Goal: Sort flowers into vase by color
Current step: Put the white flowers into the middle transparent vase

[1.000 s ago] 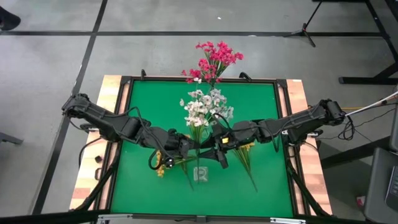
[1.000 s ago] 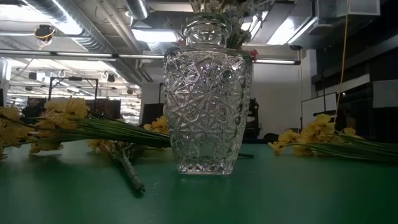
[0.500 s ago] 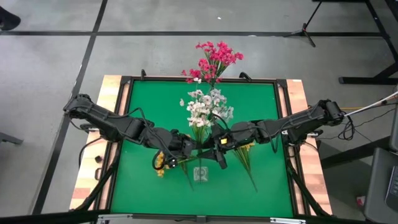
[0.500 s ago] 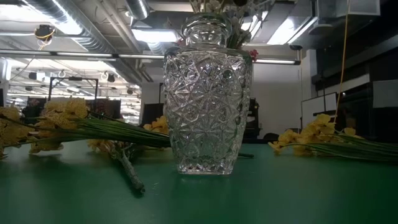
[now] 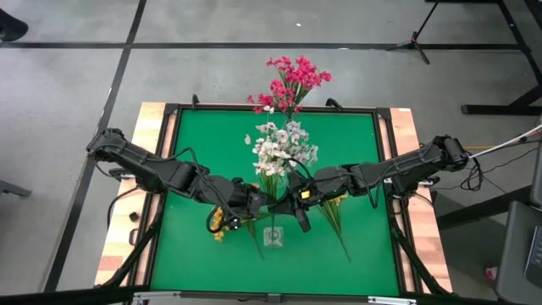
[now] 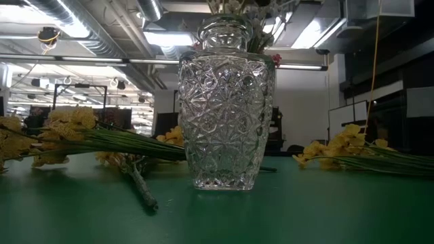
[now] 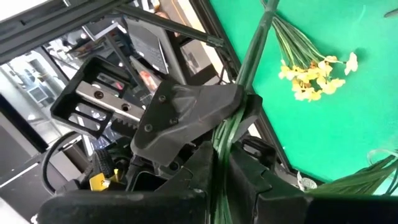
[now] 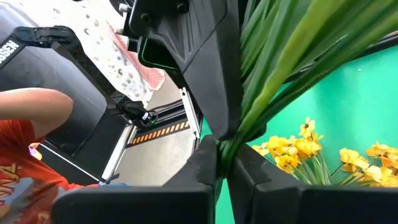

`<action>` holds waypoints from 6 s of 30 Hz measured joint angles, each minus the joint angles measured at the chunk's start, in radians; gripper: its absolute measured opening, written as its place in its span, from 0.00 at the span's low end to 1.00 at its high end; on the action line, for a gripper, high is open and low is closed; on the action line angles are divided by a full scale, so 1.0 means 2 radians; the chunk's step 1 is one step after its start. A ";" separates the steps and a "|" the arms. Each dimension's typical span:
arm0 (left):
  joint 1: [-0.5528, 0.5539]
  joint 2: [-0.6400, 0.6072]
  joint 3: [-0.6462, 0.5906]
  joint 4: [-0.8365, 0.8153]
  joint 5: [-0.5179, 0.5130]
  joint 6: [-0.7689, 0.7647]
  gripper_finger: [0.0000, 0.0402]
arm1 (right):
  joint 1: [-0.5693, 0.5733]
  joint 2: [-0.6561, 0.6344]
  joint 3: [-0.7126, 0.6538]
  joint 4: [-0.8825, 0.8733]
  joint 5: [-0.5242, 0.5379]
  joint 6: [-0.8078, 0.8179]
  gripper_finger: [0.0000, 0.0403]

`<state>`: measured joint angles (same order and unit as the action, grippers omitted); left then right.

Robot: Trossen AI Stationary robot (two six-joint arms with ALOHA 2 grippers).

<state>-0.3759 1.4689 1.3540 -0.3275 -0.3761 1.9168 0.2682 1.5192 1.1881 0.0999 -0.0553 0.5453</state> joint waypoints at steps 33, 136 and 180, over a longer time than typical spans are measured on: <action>-0.083 -0.005 0.000 0.043 -0.161 -0.211 0.40 | 0.000 -0.001 0.000 0.004 0.012 -0.027 0.03; -0.234 -0.009 -0.006 -0.420 -0.524 -1.285 0.40 | -0.037 0.041 0.057 -0.180 0.273 -0.301 0.02; -0.234 -0.009 -0.036 -0.421 -0.542 -1.322 0.40 | -0.060 0.044 -0.038 -0.115 0.233 -0.237 0.08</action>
<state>-0.8447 1.4517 1.2817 -1.1700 -1.4610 -0.7269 0.1478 1.6073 1.1118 -0.1292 0.4098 0.0713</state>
